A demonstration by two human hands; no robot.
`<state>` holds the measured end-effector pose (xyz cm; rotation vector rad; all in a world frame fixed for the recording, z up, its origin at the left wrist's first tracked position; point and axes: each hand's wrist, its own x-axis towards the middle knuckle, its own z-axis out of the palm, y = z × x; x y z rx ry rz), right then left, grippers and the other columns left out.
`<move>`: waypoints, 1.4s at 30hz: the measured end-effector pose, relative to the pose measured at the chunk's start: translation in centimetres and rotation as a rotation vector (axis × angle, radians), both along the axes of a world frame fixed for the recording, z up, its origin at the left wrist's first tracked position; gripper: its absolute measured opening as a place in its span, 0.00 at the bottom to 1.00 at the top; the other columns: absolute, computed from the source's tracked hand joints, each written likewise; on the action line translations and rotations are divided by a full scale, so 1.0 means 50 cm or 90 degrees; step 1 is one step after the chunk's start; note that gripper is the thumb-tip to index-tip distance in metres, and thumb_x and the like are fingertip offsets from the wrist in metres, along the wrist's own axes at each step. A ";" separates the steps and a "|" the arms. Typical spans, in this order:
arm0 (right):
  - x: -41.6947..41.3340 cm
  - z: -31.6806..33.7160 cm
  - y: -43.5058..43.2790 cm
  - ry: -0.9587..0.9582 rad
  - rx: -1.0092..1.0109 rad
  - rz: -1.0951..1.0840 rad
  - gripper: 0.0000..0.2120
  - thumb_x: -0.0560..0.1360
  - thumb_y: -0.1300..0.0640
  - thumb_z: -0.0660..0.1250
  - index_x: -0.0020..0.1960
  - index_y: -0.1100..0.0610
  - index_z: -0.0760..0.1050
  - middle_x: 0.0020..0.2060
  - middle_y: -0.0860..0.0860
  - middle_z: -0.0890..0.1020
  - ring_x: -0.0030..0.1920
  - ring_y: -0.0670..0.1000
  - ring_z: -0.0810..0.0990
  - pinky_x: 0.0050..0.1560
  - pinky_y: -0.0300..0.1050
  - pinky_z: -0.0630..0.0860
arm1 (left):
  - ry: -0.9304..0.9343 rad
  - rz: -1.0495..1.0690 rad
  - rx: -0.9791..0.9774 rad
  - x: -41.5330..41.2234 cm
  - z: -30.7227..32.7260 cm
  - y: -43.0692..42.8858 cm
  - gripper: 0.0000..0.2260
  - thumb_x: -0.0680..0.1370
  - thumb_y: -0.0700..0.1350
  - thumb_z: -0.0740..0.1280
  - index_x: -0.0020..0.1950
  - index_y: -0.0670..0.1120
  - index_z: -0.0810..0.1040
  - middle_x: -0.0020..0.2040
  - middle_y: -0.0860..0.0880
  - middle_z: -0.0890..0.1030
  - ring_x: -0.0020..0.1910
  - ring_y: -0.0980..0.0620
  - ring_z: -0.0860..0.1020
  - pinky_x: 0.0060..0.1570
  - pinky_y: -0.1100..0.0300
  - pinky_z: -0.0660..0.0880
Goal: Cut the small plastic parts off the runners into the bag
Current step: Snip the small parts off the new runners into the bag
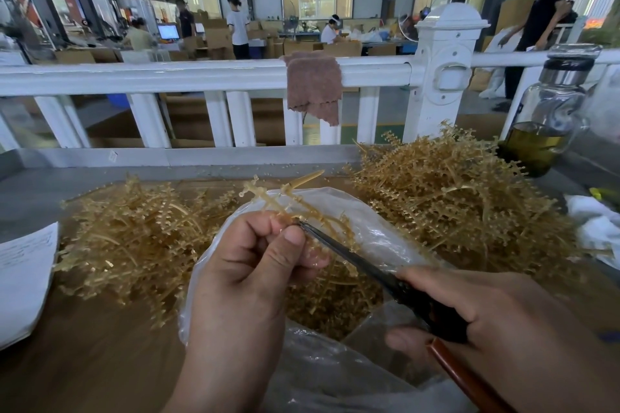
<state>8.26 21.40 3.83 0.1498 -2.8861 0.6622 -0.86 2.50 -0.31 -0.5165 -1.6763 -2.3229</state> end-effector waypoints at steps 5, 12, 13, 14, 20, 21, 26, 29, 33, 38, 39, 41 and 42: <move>0.005 -0.003 -0.015 0.057 -0.013 -0.040 0.17 0.69 0.24 0.57 0.54 0.28 0.70 0.43 0.30 0.81 0.43 0.31 0.79 0.33 0.17 0.68 | -0.021 -0.010 0.030 0.002 0.003 -0.002 0.06 0.73 0.45 0.69 0.38 0.54 0.82 0.33 0.45 0.83 0.35 0.47 0.84 0.36 0.61 0.80; 0.003 -0.009 -0.013 0.067 -0.031 -0.007 0.22 0.69 0.25 0.59 0.59 0.31 0.72 0.44 0.29 0.80 0.44 0.31 0.78 0.38 0.16 0.68 | -0.031 -0.017 0.032 0.003 0.005 -0.003 0.05 0.73 0.45 0.69 0.38 0.53 0.82 0.33 0.45 0.82 0.35 0.47 0.83 0.36 0.60 0.79; 0.003 -0.009 -0.013 0.071 -0.033 -0.002 0.22 0.68 0.26 0.60 0.59 0.32 0.72 0.43 0.29 0.80 0.43 0.30 0.78 0.38 0.16 0.68 | -0.030 -0.017 0.031 0.003 0.006 -0.003 0.06 0.73 0.45 0.69 0.38 0.53 0.82 0.33 0.46 0.82 0.35 0.47 0.83 0.36 0.61 0.79; 0.003 -0.009 -0.012 0.075 -0.032 0.000 0.22 0.68 0.26 0.60 0.59 0.32 0.72 0.42 0.29 0.80 0.42 0.30 0.78 0.38 0.17 0.69 | -0.030 -0.018 0.030 0.003 0.006 -0.003 0.06 0.73 0.45 0.69 0.37 0.53 0.82 0.32 0.46 0.82 0.34 0.47 0.83 0.36 0.61 0.79; -0.001 -0.006 0.000 0.078 -0.010 -0.002 0.23 0.69 0.25 0.59 0.58 0.34 0.73 0.39 0.31 0.80 0.39 0.31 0.78 0.33 0.21 0.71 | -0.024 -0.010 0.024 0.002 0.007 -0.001 0.06 0.73 0.45 0.69 0.36 0.53 0.82 0.31 0.47 0.82 0.33 0.48 0.83 0.34 0.61 0.79; -0.001 -0.006 0.002 0.075 -0.007 0.004 0.23 0.69 0.24 0.58 0.57 0.34 0.73 0.39 0.31 0.80 0.38 0.31 0.78 0.33 0.24 0.73 | -0.022 -0.009 0.023 0.002 0.006 -0.002 0.06 0.73 0.45 0.69 0.36 0.53 0.82 0.31 0.47 0.82 0.33 0.48 0.83 0.34 0.61 0.79; -0.002 -0.005 0.004 0.074 0.017 0.016 0.23 0.69 0.24 0.57 0.56 0.35 0.75 0.38 0.31 0.80 0.37 0.31 0.78 0.30 0.30 0.76 | -0.017 -0.002 0.017 0.001 0.006 -0.002 0.06 0.73 0.45 0.69 0.36 0.53 0.81 0.31 0.46 0.81 0.33 0.47 0.83 0.34 0.62 0.78; 0.000 0.000 0.002 0.083 0.028 0.002 0.21 0.69 0.25 0.58 0.54 0.35 0.76 0.36 0.30 0.79 0.37 0.31 0.77 0.32 0.24 0.72 | -0.015 -0.002 0.013 0.002 0.006 -0.002 0.07 0.73 0.45 0.69 0.36 0.54 0.81 0.31 0.47 0.82 0.33 0.47 0.83 0.34 0.62 0.78; -0.003 -0.003 0.005 0.080 0.038 0.011 0.20 0.70 0.26 0.57 0.50 0.36 0.77 0.35 0.31 0.78 0.37 0.31 0.77 0.38 0.26 0.74 | -0.014 0.001 0.004 0.003 0.004 -0.002 0.07 0.73 0.45 0.69 0.36 0.54 0.82 0.31 0.47 0.82 0.33 0.47 0.83 0.34 0.61 0.79; -0.003 -0.003 0.010 0.064 0.045 0.012 0.22 0.69 0.25 0.57 0.50 0.38 0.77 0.36 0.32 0.79 0.37 0.31 0.78 0.34 0.30 0.75 | -0.018 0.001 0.000 0.004 0.000 -0.003 0.05 0.73 0.46 0.70 0.38 0.53 0.82 0.32 0.45 0.82 0.34 0.47 0.84 0.34 0.60 0.79; -0.002 -0.003 0.011 0.061 0.045 0.014 0.22 0.69 0.25 0.57 0.50 0.38 0.77 0.36 0.33 0.79 0.37 0.32 0.78 0.33 0.31 0.75 | -0.018 0.000 -0.002 0.004 -0.001 -0.003 0.04 0.73 0.47 0.70 0.38 0.53 0.82 0.33 0.45 0.82 0.34 0.46 0.84 0.35 0.60 0.79; -0.001 -0.005 0.012 0.058 0.044 0.020 0.22 0.69 0.25 0.57 0.50 0.39 0.77 0.36 0.34 0.79 0.37 0.32 0.78 0.35 0.32 0.75 | -0.020 -0.003 -0.002 0.004 -0.003 -0.004 0.05 0.73 0.47 0.69 0.38 0.53 0.82 0.33 0.46 0.82 0.35 0.46 0.83 0.35 0.60 0.79; -0.001 -0.005 0.012 0.054 0.042 0.023 0.22 0.69 0.25 0.57 0.49 0.39 0.77 0.35 0.34 0.79 0.37 0.33 0.78 0.35 0.32 0.75 | -0.020 -0.006 0.000 0.004 -0.003 -0.003 0.05 0.73 0.46 0.69 0.37 0.53 0.82 0.32 0.46 0.82 0.35 0.46 0.83 0.35 0.60 0.79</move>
